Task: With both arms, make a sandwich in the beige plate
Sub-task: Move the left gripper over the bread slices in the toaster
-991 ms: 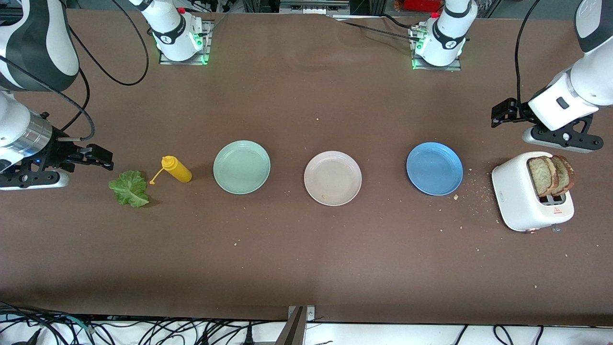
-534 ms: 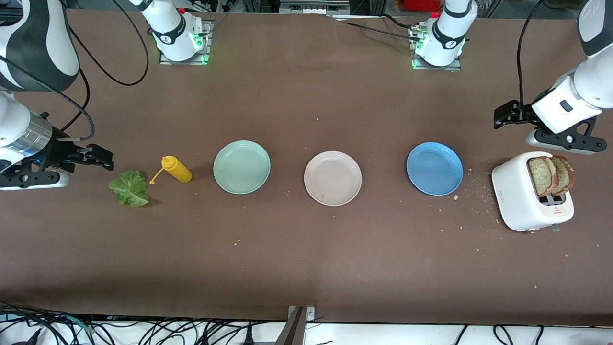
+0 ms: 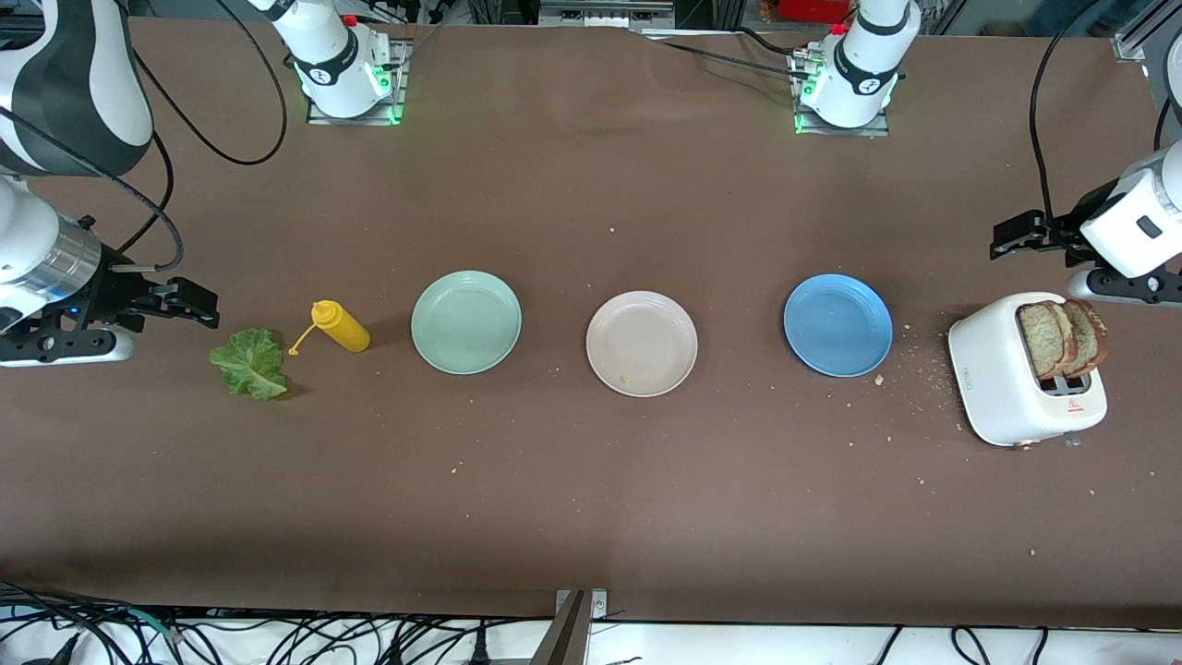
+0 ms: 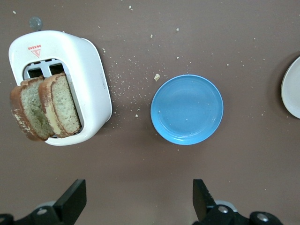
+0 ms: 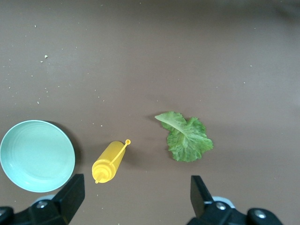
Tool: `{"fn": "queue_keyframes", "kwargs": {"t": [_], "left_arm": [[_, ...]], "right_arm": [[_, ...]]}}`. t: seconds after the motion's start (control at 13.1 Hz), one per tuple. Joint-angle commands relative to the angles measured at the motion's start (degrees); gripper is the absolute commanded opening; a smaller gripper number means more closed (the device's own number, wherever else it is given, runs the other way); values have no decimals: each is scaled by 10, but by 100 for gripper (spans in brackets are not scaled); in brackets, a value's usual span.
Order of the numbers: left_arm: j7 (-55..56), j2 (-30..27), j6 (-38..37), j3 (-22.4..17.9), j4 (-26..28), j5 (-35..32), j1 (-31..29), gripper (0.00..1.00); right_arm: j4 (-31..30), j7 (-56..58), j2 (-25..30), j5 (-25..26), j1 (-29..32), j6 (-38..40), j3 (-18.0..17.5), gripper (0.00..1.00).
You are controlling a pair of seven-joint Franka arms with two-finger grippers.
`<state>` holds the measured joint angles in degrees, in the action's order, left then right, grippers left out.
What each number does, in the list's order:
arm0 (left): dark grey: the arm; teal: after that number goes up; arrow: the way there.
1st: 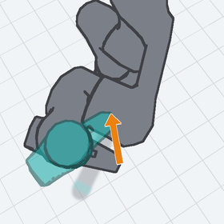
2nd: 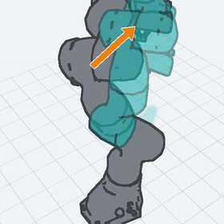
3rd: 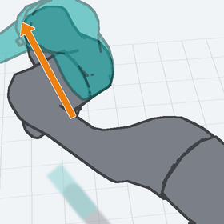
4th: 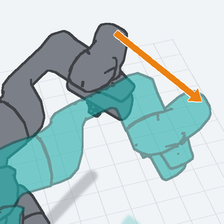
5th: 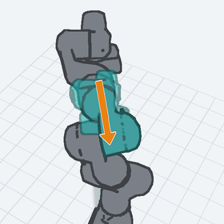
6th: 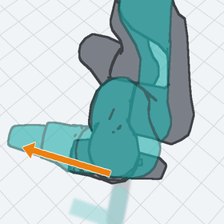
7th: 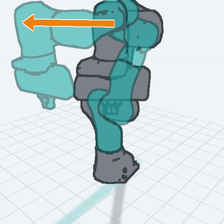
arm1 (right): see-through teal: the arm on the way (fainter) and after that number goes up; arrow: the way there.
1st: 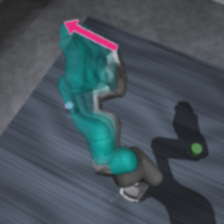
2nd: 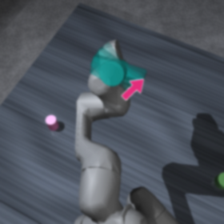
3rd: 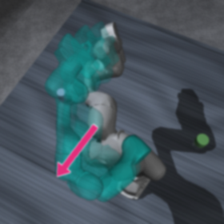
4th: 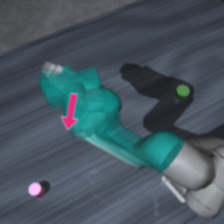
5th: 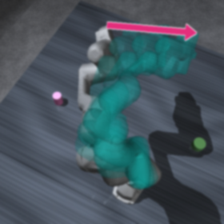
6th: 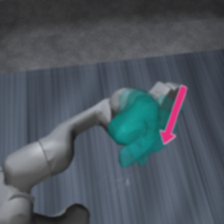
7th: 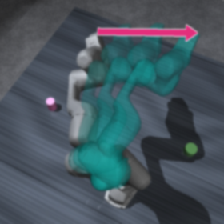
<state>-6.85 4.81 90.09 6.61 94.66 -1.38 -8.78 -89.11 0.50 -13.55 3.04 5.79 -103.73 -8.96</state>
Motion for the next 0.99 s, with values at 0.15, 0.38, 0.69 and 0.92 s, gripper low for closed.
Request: {"fn": "queue_keyframes", "kwargs": {"t": [0.15, 0.38, 0.69, 0.92], "left_arm": [[-7, 5, -2, 6, -12, -13, 4, 100], [-7, 5, -2, 7, -12, -13, 7, 100], [-7, 5, -2, 8, -11, -13, 7, 100], [-7, 8, 5, 7, -12, -14, 6, 100]], "right_arm": [[0, 6, 5, 7, 2, 5, -3, 100], [-1, 6, 3, 7, 2, 2, -3, 100], [-2, 6, 3, 7, 2, 2, -3, 100], [-2, 6, 3, 7, 2, 4, -3, 100]]}}
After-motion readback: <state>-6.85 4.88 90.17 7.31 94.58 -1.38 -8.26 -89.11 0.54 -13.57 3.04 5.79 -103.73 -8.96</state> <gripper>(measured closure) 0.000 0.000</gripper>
